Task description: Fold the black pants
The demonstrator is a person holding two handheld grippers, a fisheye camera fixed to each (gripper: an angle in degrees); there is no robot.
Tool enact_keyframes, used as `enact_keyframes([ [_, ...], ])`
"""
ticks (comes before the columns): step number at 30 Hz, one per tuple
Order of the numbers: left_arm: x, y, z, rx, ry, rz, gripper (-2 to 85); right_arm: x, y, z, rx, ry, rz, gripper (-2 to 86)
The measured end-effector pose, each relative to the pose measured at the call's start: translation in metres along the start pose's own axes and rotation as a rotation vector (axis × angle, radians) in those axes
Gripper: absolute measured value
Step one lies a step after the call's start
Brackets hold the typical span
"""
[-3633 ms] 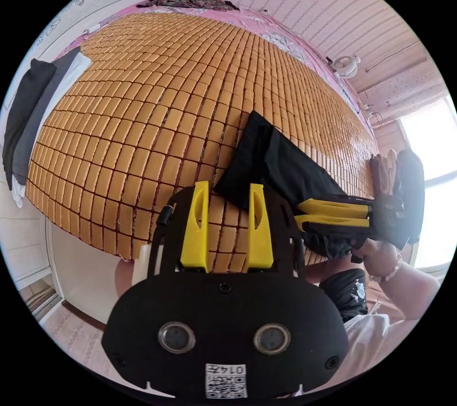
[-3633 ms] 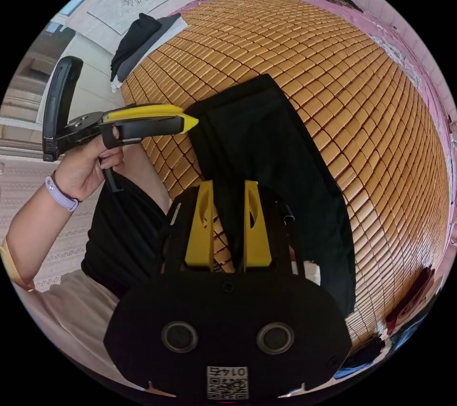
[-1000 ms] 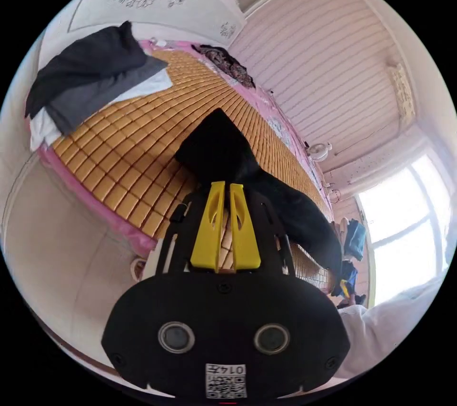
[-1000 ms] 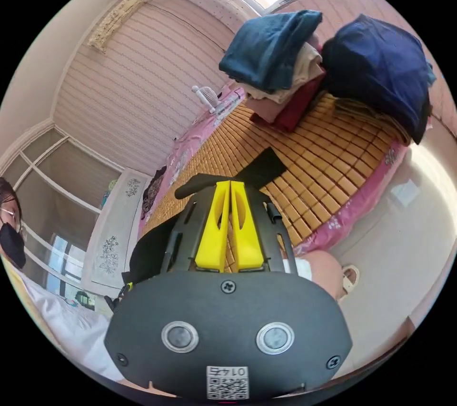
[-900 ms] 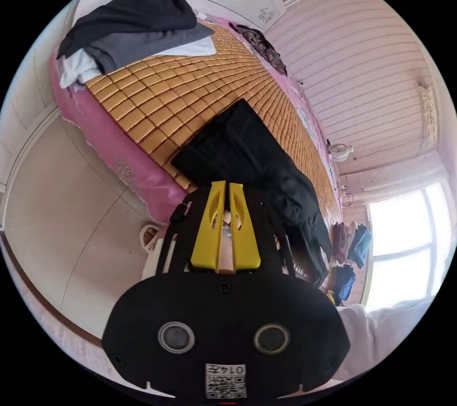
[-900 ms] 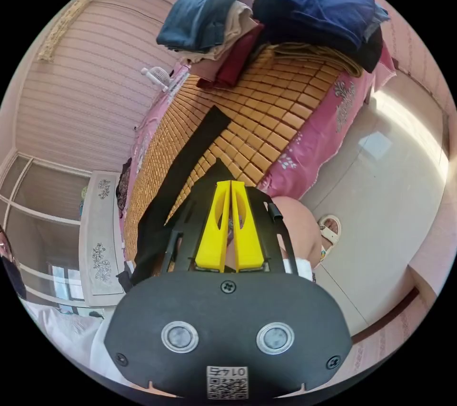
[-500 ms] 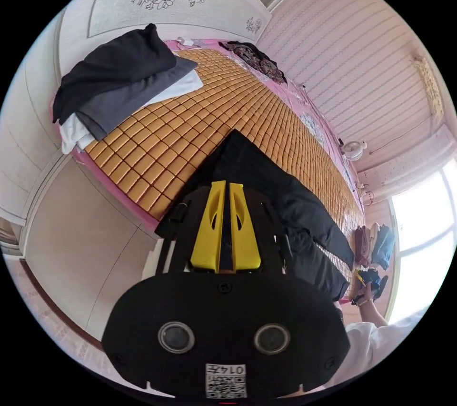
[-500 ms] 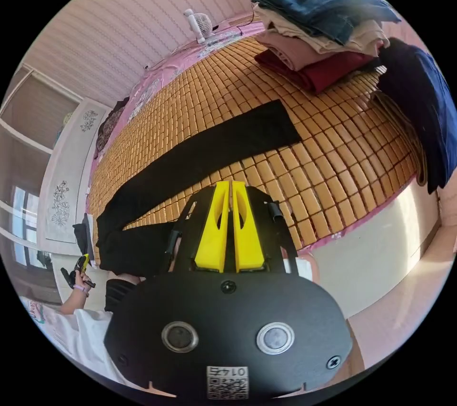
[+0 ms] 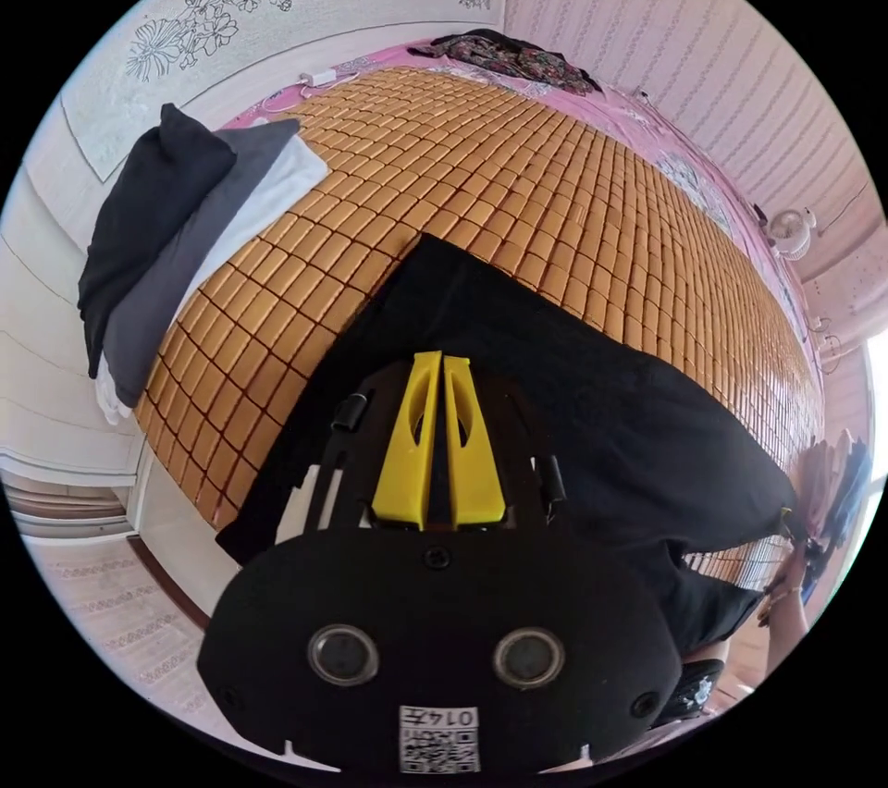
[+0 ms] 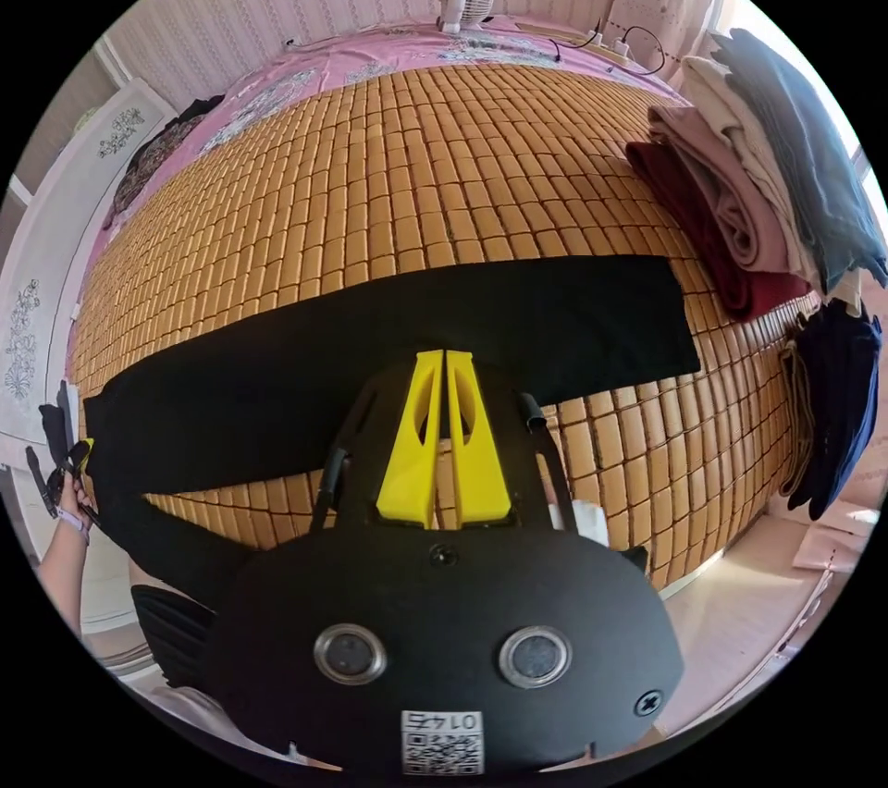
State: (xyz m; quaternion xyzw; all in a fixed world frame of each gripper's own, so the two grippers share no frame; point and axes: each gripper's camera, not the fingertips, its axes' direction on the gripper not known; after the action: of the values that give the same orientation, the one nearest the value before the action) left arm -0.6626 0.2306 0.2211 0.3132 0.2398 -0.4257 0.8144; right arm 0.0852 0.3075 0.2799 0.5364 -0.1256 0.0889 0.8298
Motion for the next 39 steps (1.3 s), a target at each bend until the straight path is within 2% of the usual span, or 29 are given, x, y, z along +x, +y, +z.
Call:
enact_keyframes([
  [6, -0.004, -0.017, 0.019, 0.001, 0.061, -0.075, -1.0, -0.021, -0.028, 0.007, -0.007, -0.036, -0.022, -0.7],
  [10, -0.005, -0.012, 0.016, -0.020, 0.081, -0.092, -1.0, -0.014, -0.037, 0.005, -0.053, -0.205, 0.035, -0.9],
  [13, -0.008, 0.010, -0.012, 0.096, 0.140, -0.119, -1.0, 0.002, -0.016, -0.028, 0.063, -0.237, 0.082, -0.7],
  [15, -0.003, 0.037, -0.039, 0.164, 0.210, -0.067, -1.0, 0.015, 0.008, -0.050, 0.090, -0.276, 0.068, -0.5],
  [17, 0.008, 0.064, -0.056, 0.168, 0.255, 0.009, -1.0, 0.030, 0.052, -0.073, 0.080, -0.204, 0.039, 0.3],
  [22, 0.068, 0.158, -0.065, 0.025, 0.412, 0.216, -1.0, 0.041, 0.137, -0.083, -0.035, -0.054, -0.007, 6.7],
  [25, 0.120, 0.211, -0.053, -0.104, 0.504, 0.317, -1.0, 0.031, 0.160, -0.075, -0.074, -0.124, -0.025, 9.8],
  [28, 0.166, 0.243, -0.038, -0.182, 0.479, 0.403, -1.0, 0.009, 0.158, -0.065, -0.088, -0.166, -0.079, 10.0],
  [31, 0.191, 0.257, -0.022, -0.249, 0.406, 0.440, -1.0, -0.008, 0.148, -0.053, -0.143, -0.016, -0.105, 5.9],
  [34, 0.198, 0.261, -0.018, -0.249, 0.396, 0.459, -1.0, -0.007, 0.138, -0.059, -0.179, -0.015, -0.138, 2.4],
  [39, 0.211, 0.265, -0.025, -0.238, 0.327, 0.477, -1.0, 0.043, 0.131, -0.120, 0.004, -0.098, -0.022, 1.3],
])
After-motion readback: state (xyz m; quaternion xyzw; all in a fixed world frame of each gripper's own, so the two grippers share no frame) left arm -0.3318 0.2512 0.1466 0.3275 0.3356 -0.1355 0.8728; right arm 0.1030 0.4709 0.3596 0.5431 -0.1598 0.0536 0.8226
